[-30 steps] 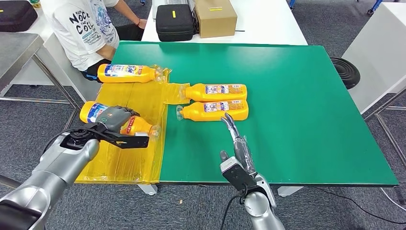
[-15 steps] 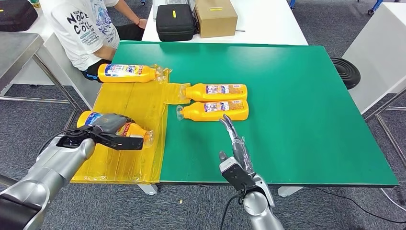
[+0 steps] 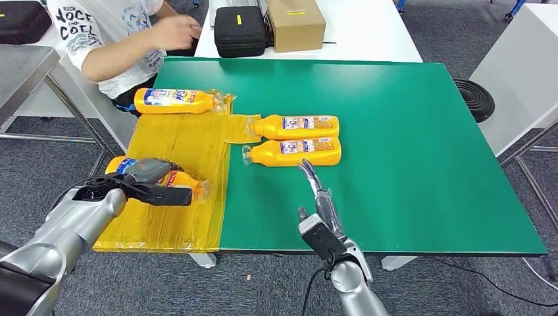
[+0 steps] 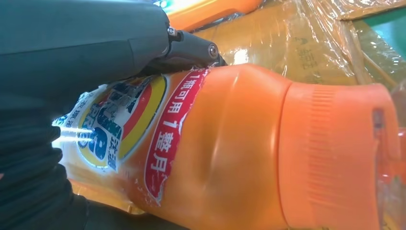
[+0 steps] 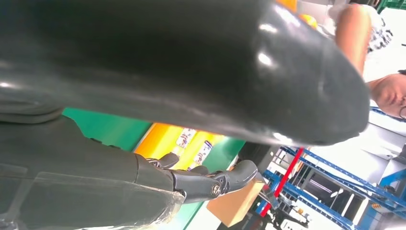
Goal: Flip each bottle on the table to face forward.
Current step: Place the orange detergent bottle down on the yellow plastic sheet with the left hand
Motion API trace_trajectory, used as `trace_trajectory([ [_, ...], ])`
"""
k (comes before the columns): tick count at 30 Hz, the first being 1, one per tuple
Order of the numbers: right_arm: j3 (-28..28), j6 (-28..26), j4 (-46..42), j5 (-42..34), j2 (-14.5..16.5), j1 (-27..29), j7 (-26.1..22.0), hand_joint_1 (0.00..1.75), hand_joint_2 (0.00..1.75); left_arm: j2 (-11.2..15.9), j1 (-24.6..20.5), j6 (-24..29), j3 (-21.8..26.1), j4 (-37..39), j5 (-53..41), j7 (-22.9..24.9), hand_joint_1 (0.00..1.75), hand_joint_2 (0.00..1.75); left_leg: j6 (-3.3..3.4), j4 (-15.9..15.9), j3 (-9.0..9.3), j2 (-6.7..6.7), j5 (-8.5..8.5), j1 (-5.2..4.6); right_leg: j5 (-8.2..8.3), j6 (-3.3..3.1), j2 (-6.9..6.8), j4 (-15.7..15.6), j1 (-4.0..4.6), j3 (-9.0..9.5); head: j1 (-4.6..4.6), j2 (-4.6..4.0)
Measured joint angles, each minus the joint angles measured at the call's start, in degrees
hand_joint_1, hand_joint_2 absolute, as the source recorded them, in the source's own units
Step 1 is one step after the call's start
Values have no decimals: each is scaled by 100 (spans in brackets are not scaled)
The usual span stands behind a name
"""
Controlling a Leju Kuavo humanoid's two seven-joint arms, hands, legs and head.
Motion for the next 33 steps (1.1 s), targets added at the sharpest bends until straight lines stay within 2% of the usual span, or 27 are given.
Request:
trace_trajectory([
  [6, 26, 0, 129, -2, 2, -57, -15, 0, 0, 0, 0, 14, -8, 72, 7, -15, 65, 175, 0, 0, 1, 0, 0, 0, 0, 0, 0, 1, 0, 1, 0, 0],
  [10, 33, 0, 176, -2, 2, -66, -28, 0, 0, 0, 2, 15, -9, 98, 11, -16, 3, 175, 0, 0, 3, 0, 0, 0, 0, 0, 0, 1, 0, 2, 0, 0],
  [28, 36, -48, 361, -94, 2, -194, -56, 0, 0, 0, 13, 1, -10, 192, 132, -89, 0, 175, 0, 0, 5, -1, 0, 0, 0, 0, 0, 2, 0, 3, 0, 0],
  [32, 36, -53, 363, -97, 2, -193, -56, 0, 0, 0, 9, -4, -9, 195, 164, -63, 0, 0, 0, 0, 6, -1, 0, 0, 0, 0, 0, 2, 0, 3, 0, 0],
  [33, 35, -54, 364, -97, 2, -193, -56, 0, 0, 0, 9, -4, -9, 195, 169, -50, 0, 0, 0, 0, 6, -1, 0, 0, 0, 0, 0, 2, 0, 3, 0, 0],
])
